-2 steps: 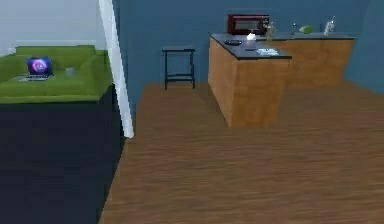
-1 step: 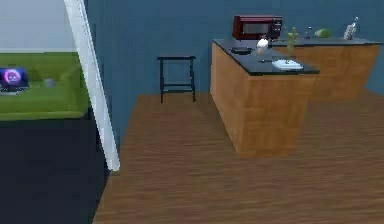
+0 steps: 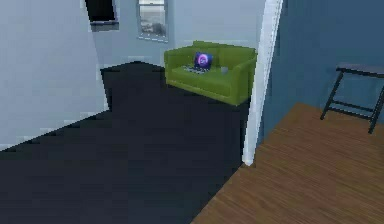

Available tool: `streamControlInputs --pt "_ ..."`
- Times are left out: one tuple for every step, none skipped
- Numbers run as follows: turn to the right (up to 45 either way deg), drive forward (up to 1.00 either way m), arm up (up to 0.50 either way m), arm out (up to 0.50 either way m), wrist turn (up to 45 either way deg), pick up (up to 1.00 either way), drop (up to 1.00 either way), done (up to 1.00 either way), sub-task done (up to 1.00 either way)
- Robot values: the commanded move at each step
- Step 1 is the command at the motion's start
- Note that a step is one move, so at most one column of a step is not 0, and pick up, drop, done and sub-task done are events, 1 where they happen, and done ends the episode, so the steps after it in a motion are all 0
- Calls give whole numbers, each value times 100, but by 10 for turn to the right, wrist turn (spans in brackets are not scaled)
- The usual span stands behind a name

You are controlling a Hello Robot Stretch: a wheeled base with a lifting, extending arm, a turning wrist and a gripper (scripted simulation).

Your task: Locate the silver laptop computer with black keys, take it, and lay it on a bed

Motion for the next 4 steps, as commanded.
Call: streamControlInputs --pt "0 45 0 0 0 0 0 0 0" --pt "-120 0 0 0 0 0 0 0 0" --pt "0 95 0 0 0 0 0 0 0" --pt "360 0 0 0 0 0 0 0 0"
